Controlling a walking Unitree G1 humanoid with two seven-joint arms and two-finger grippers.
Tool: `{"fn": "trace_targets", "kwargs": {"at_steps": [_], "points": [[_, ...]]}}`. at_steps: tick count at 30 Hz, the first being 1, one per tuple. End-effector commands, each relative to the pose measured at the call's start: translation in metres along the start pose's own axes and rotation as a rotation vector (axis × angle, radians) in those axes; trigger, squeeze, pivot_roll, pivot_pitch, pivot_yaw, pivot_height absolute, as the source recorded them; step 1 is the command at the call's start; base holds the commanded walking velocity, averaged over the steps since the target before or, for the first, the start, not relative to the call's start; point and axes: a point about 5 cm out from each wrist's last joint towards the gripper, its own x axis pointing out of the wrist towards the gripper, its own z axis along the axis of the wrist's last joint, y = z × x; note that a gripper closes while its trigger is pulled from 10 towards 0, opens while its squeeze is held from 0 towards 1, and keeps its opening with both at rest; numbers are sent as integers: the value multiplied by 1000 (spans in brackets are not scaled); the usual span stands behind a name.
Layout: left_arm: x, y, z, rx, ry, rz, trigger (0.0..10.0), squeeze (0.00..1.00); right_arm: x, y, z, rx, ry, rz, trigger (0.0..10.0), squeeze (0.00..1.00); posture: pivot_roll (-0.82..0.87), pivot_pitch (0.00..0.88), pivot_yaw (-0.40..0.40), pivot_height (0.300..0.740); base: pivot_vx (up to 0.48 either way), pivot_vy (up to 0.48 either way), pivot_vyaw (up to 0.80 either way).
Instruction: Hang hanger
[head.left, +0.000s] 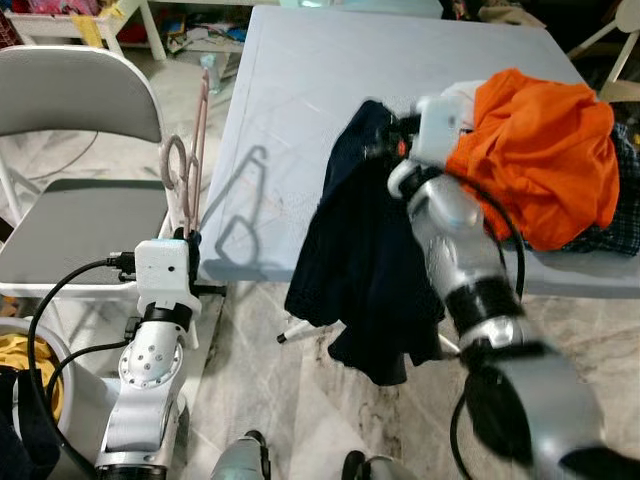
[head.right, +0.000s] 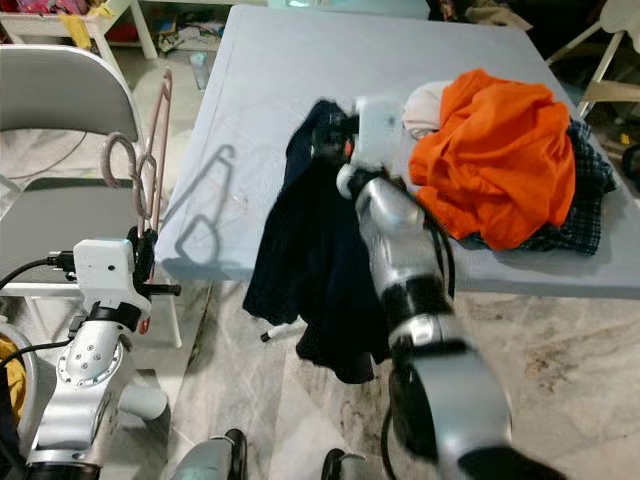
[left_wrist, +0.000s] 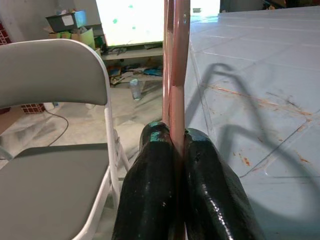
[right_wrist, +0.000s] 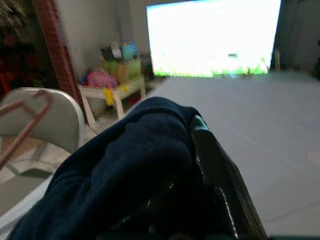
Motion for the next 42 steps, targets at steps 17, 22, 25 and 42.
{"fn": "trace_targets", "kwargs": {"at_steps": [17,22,25,42], "points": [[-9,-3,4,-15,-9,17,10000,0,17,-46,176,16,-441,-290,10000,0,337,218,-102,740,0,0,0],[-8,-5,4,-19,-10,18,10000,0,20,-39,148,-60,-367,-212,10000,0,334,217,-105,740,0,0,0],[-8,-7,4,-25,-8,18,10000,0,22,-30,102,-140,-223,-111,10000,0,334,219,-107,740,0,0,0],[0,-15,2,-52,-2,-33,10000,0,-29,-32,-35,-545,315,347,10000,1000,281,203,-78,740,0,0,0]]}}
